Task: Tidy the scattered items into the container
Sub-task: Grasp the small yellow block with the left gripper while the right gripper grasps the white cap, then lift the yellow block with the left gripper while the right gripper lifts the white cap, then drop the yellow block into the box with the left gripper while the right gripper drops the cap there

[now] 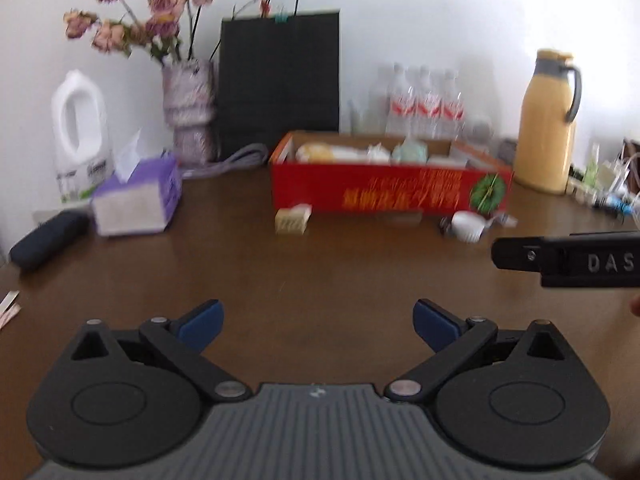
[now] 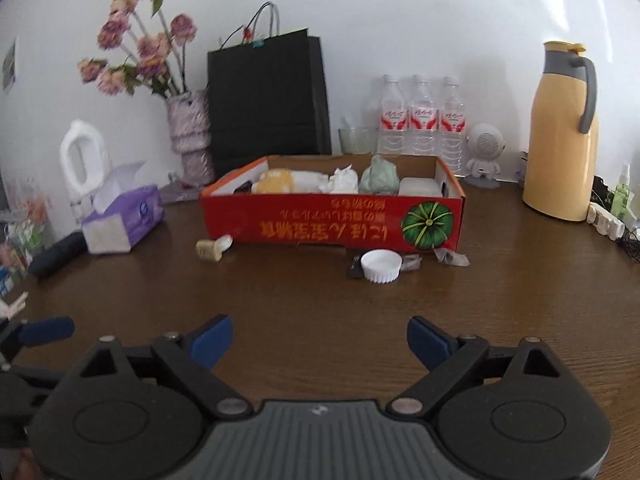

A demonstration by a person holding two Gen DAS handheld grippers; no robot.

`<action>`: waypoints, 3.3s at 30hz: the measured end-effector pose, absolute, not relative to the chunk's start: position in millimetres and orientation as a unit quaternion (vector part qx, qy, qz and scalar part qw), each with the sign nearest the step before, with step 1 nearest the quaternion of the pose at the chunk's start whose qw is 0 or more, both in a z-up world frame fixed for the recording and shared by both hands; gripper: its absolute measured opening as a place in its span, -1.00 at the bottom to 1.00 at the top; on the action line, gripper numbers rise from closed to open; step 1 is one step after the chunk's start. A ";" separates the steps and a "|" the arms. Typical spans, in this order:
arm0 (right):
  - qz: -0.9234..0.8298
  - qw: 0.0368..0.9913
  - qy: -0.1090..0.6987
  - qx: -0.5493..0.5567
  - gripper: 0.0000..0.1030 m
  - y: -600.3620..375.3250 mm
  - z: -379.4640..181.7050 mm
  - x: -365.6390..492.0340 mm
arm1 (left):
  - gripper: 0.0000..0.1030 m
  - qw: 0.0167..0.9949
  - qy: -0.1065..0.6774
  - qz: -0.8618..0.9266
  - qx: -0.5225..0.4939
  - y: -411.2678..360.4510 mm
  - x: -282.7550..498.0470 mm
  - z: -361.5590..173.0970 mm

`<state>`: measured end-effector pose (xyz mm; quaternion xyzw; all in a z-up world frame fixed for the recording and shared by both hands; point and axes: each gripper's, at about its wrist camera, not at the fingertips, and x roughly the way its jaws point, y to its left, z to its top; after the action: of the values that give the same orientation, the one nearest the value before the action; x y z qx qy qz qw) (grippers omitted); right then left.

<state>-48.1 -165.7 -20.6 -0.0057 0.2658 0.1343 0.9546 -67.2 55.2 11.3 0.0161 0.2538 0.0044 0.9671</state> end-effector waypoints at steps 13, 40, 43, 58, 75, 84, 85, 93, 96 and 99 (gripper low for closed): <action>0.092 0.955 0.280 0.000 0.78 -178.7 -12.9 -18.2 | 0.62 0.955 0.286 -0.039 0.063 72.2 111.7 13.0; 0.133 0.936 0.321 -0.054 -0.52 24.5 -48.6 137.3 | -0.39 0.961 0.257 0.004 -0.102 158.2 -6.1 26.2; 0.146 0.933 0.326 -0.037 -0.52 12.3 -46.3 127.4 | -0.39 0.963 0.252 -0.001 -0.098 157.6 -9.8 27.0; 0.086 0.972 0.216 -0.033 -0.52 -140.4 -7.2 -67.4 | -0.39 0.962 0.238 -0.136 -0.012 42.5 -47.1 32.6; 0.095 0.975 0.196 0.036 -0.52 -215.2 -0.6 -91.8 | -0.39 0.966 0.216 -0.141 0.002 -6.8 -51.0 61.5; 0.141 0.977 0.151 0.053 -0.52 -201.8 125.5 102.7 | -0.38 0.984 0.163 -0.071 0.027 -6.6 166.1 181.2; 0.138 0.976 0.162 0.048 -0.52 -199.0 135.9 123.5 | -0.37 0.983 0.169 -0.061 0.025 -3.9 184.0 186.8; 0.120 0.908 0.397 0.065 -0.52 -183.5 98.8 272.7 | -0.37 0.929 0.360 -0.082 -0.037 14.1 287.7 117.1; 0.108 0.888 0.441 0.069 -0.52 -172.9 61.0 306.2 | -0.37 0.914 0.397 -0.081 -0.031 15.0 309.8 79.2; 0.094 0.876 0.472 0.034 -0.52 -151.9 29.5 328.8 | -0.28 0.911 0.404 -0.076 -0.036 16.4 323.0 62.8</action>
<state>328.8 -151.9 29.5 0.0344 0.4720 0.0938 0.8759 323.0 16.4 62.8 -0.0358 0.4041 -0.0759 0.9108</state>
